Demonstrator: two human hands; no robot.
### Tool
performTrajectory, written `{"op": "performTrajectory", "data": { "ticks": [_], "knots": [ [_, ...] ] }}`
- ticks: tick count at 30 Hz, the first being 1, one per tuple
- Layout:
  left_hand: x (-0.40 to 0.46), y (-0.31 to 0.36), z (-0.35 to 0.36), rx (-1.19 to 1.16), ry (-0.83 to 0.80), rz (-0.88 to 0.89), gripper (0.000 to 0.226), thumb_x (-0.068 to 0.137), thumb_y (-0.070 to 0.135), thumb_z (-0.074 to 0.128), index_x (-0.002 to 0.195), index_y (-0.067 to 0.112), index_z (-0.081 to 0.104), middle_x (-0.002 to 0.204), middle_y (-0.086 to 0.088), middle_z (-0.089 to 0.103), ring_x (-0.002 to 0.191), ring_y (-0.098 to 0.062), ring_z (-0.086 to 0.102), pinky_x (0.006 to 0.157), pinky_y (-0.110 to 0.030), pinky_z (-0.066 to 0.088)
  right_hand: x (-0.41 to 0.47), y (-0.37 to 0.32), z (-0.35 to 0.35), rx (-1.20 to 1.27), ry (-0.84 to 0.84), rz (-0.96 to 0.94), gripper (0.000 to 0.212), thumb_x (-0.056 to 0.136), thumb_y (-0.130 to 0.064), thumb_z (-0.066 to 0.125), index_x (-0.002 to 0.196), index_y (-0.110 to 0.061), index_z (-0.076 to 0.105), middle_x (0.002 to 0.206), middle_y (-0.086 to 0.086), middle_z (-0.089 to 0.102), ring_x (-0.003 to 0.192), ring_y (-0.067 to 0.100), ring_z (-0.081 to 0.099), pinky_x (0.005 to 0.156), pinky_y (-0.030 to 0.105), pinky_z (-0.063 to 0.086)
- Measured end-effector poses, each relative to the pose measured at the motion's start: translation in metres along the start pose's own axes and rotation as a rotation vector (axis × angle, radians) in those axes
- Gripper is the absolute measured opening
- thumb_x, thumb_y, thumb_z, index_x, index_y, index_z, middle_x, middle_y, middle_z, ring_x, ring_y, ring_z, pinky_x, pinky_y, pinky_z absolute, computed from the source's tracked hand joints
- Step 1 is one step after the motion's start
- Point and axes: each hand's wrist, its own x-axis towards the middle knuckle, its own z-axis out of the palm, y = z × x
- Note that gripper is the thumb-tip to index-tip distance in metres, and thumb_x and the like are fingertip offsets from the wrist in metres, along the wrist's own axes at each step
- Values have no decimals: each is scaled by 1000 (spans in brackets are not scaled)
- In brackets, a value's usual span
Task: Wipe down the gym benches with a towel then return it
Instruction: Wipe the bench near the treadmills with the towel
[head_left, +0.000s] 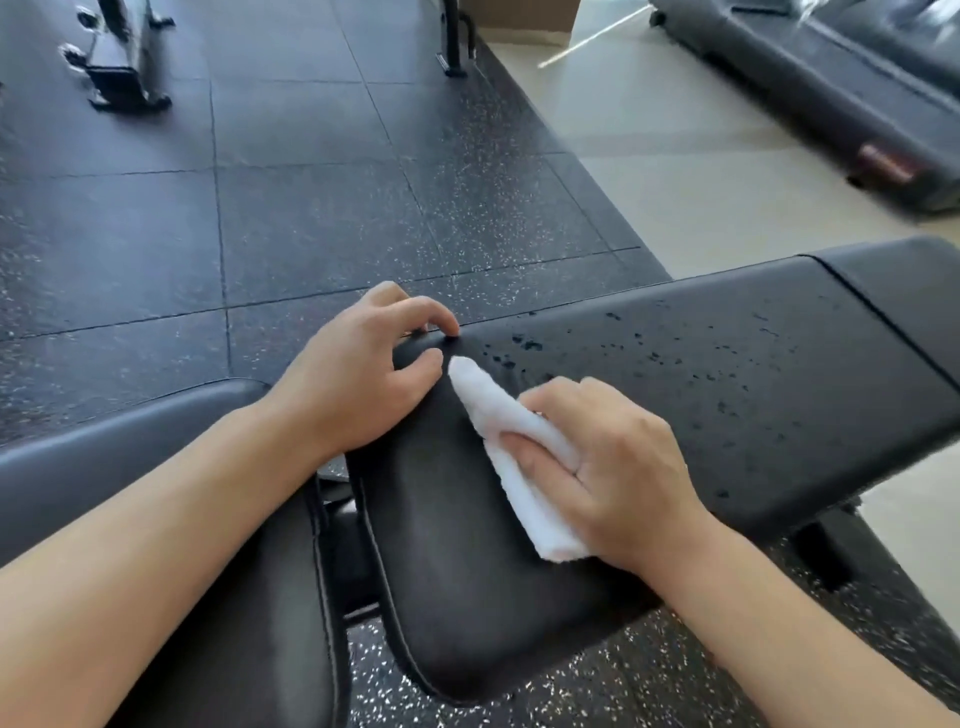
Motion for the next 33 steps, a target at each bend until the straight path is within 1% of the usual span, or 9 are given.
{"op": "performTrajectory", "data": {
  "ticks": [3, 10, 13, 16, 20, 23, 26, 28, 33],
  "knots": [
    [1, 2, -2, 12, 27, -43, 22, 92, 25, 62, 111, 34, 67, 107, 13, 61, 101, -14, 60, 92, -40, 50, 60, 2, 18, -9, -15, 90, 21, 95, -47, 60, 99, -28, 66, 87, -12, 63, 85, 16, 56, 69, 36, 44],
    [-1, 6, -5, 74, 36, -107, 18, 89, 33, 60, 107, 36, 64, 105, 16, 64, 101, -11, 59, 88, -34, 47, 136, 17, 44, -155, -149, 181, 30, 99, -50, 50, 89, -23, 57, 73, -11, 51, 84, 22, 55, 70, 34, 31],
    [-8, 7, -12, 96, 40, -138, 20, 87, 33, 61, 106, 36, 64, 100, 16, 64, 97, -13, 59, 86, -34, 47, 109, 2, 35, -125, -64, 151, 30, 99, -48, 54, 93, -19, 59, 74, -11, 43, 84, 21, 51, 68, 35, 31],
    [-15, 9, -15, 124, 36, -139, 22, 86, 34, 61, 108, 35, 64, 97, 14, 63, 94, -15, 58, 82, -33, 45, 42, -21, 15, -103, -48, 69, 27, 97, -48, 56, 100, -21, 63, 81, -9, 49, 85, 22, 54, 66, 37, 39],
    [-20, 14, -14, 140, -28, -114, 27, 87, 39, 59, 113, 35, 57, 114, 11, 60, 110, -16, 56, 97, -39, 47, -34, -26, -19, -109, -139, -103, 25, 99, -42, 56, 100, -20, 68, 83, -10, 56, 75, 17, 45, 64, 32, 42],
    [-22, 16, -12, 129, -54, -118, 31, 87, 42, 57, 117, 34, 54, 119, 11, 56, 117, -16, 53, 103, -41, 45, -31, -6, -25, -139, -211, -265, 25, 101, -40, 58, 98, -18, 68, 82, -8, 54, 72, 16, 40, 61, 32, 42],
    [-22, 16, -11, 133, -54, -111, 32, 87, 41, 57, 118, 33, 54, 120, 10, 55, 118, -17, 52, 103, -42, 45, 24, 9, -9, -136, -120, -21, 32, 96, -54, 51, 96, -25, 64, 86, -8, 61, 83, 21, 57, 70, 39, 50],
    [-23, 15, -11, 138, -55, -109, 32, 88, 41, 58, 119, 33, 54, 120, 10, 55, 117, -18, 53, 102, -42, 46, 74, 23, 12, -190, -62, 145, 34, 96, -57, 49, 87, -24, 53, 81, -8, 60, 85, 23, 59, 68, 37, 44],
    [-22, 13, -8, 145, -53, -112, 33, 91, 38, 57, 124, 32, 55, 123, 10, 55, 116, -16, 52, 97, -36, 43, 140, 22, 41, -249, -128, 231, 35, 97, -52, 46, 75, -25, 43, 68, -11, 46, 82, 26, 53, 67, 36, 31]
  ]
}}
